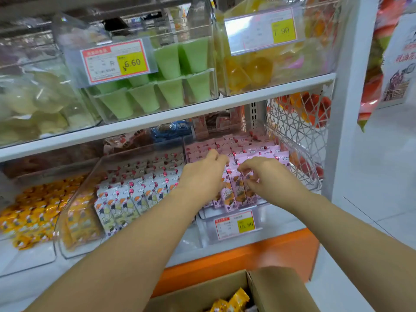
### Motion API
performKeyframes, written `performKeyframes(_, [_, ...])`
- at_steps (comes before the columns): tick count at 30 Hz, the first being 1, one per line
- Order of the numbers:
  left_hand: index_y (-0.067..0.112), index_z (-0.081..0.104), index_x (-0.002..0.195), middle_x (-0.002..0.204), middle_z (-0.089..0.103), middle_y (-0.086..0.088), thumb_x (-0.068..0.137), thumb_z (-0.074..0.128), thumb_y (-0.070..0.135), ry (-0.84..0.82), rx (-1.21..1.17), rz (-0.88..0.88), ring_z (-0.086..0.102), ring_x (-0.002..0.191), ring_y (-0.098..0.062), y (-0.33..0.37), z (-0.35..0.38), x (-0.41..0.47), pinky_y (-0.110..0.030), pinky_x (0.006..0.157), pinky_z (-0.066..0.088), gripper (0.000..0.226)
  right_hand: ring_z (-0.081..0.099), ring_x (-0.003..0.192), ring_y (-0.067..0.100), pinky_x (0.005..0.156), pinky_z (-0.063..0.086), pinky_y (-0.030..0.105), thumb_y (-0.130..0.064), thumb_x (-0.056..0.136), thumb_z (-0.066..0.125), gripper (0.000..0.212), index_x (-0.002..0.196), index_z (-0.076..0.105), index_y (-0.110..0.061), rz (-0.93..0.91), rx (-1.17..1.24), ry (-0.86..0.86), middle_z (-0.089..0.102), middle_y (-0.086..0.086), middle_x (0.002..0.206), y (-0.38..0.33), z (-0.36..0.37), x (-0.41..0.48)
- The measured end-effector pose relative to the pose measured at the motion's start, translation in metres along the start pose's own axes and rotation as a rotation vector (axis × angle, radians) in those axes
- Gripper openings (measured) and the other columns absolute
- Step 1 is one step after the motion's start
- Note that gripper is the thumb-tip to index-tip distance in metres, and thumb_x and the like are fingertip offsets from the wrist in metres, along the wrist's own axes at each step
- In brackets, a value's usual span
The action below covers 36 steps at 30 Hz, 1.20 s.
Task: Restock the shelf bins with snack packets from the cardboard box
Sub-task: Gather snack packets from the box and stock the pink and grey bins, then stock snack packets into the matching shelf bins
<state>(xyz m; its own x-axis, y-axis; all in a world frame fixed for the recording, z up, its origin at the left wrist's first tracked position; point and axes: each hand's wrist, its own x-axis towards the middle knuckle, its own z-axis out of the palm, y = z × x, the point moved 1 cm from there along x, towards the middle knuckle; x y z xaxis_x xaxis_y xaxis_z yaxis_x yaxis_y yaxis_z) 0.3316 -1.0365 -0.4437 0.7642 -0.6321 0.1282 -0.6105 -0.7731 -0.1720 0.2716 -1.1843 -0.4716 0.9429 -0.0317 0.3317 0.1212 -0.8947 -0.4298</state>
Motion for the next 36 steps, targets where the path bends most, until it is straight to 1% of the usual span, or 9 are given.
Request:
performKeyframes(4, [0.027, 0.049, 0.13, 0.131, 0.048, 0.005, 0.097, 0.049, 0.033, 0.197, -0.168, 0.015, 0.057, 0.107, -0.017, 0.003, -0.007, -0.043, -0.031, 0.083, 0.042, 0.033, 0.052, 0.08, 0.01, 0.076, 0.047, 0.03, -0.015, 0.091, 0.058, 0.03, 0.121, 0.061, -0.017, -0.058, 0.009, 0.059, 0.064, 0.0, 0.113, -0.021, -0.006, -0.026])
performKeyframes(8, [0.027, 0.06, 0.115, 0.117, 0.056, 0.01, 0.097, 0.049, 0.027, 0.322, -0.323, -0.011, 0.057, 0.102, -0.012, -0.003, 0.004, -0.101, -0.031, 0.089, 0.037, 0.022, 0.057, 0.075, 0.014, 0.073, 0.051, 0.035, -0.009, 0.089, 0.06, 0.034, 0.122, 0.059, -0.014, -0.072, 0.134, 0.075, 0.064, -0.001, 0.102, -0.043, 0.005, -0.068])
performKeyframes(13, [0.02, 0.065, 0.104, 0.104, 0.062, 0.004, 0.093, 0.055, 0.018, 0.356, -0.46, -0.087, 0.059, 0.095, -0.019, -0.024, 0.04, -0.169, -0.034, 0.077, 0.048, 0.015, 0.059, 0.078, 0.013, 0.074, 0.05, 0.028, -0.008, 0.087, 0.062, 0.038, 0.124, 0.056, -0.016, -0.003, 0.203, 0.026, 0.059, -0.003, 0.1, -0.057, 0.035, -0.118])
performKeyframes(19, [0.027, 0.061, 0.106, 0.099, 0.058, 0.011, 0.09, 0.055, 0.021, 0.127, -0.612, -0.307, 0.06, 0.092, -0.013, -0.037, 0.124, -0.244, -0.035, 0.077, 0.051, 0.018, 0.061, 0.087, 0.017, 0.079, 0.05, 0.033, -0.012, 0.086, 0.064, 0.04, 0.125, 0.057, -0.015, 0.05, 0.175, -0.163, 0.063, 0.003, 0.108, -0.069, 0.104, -0.156])
performKeyframes(22, [0.026, 0.06, 0.11, 0.103, 0.054, 0.008, 0.09, 0.056, 0.021, -0.077, -0.677, -0.411, 0.06, 0.097, -0.016, -0.044, 0.17, -0.272, -0.034, 0.084, 0.049, 0.021, 0.056, 0.11, 0.022, 0.09, 0.044, 0.029, -0.02, 0.09, 0.061, 0.047, 0.135, 0.047, -0.016, 0.11, 0.077, -0.403, 0.056, 0.005, 0.128, -0.062, 0.143, -0.17])
performKeyframes(25, [0.024, 0.056, 0.123, 0.118, 0.054, -0.002, 0.093, 0.054, 0.028, -0.33, -0.603, -0.481, 0.061, 0.097, -0.021, -0.054, 0.209, -0.293, -0.035, 0.086, 0.048, 0.03, 0.05, 0.12, 0.026, 0.097, 0.043, 0.034, -0.025, 0.093, 0.057, 0.057, 0.144, 0.033, -0.018, 0.238, -0.005, -0.681, 0.041, 0.008, 0.14, -0.047, 0.178, -0.186])
performKeyframes(27, [0.023, 0.054, 0.127, 0.122, 0.055, -0.004, 0.093, 0.053, 0.029, -0.437, -0.553, -0.503, 0.058, 0.107, -0.023, -0.06, 0.23, -0.304, -0.035, 0.091, 0.046, 0.034, 0.043, 0.128, 0.03, 0.102, 0.04, 0.037, -0.025, 0.093, 0.056, 0.066, 0.149, 0.022, -0.02, 0.283, -0.082, -0.801, 0.033, 0.011, 0.145, -0.037, 0.197, -0.197])
performKeyframes(32, [0.026, 0.048, 0.131, 0.134, 0.043, 0.0, 0.096, 0.047, 0.032, -0.522, -0.462, -0.526, 0.046, 0.12, -0.021, -0.064, 0.253, -0.316, -0.035, 0.094, 0.045, 0.035, 0.049, 0.122, 0.03, 0.093, 0.045, 0.036, -0.017, 0.092, 0.054, 0.058, 0.144, 0.03, -0.019, 0.335, -0.166, -0.791, 0.033, 0.011, 0.143, -0.033, 0.221, -0.2])
performKeyframes(36, [0.028, 0.036, 0.141, 0.144, 0.039, 0.0, 0.095, 0.048, 0.035, -0.612, -0.365, -0.415, 0.041, 0.129, -0.024, -0.056, 0.261, -0.314, -0.037, 0.102, 0.038, 0.048, 0.053, 0.118, 0.028, 0.089, 0.049, 0.038, -0.016, 0.091, 0.054, 0.056, 0.142, 0.032, -0.02, 0.355, -0.171, -0.78, 0.051, 0.011, 0.134, -0.032, 0.229, -0.199])
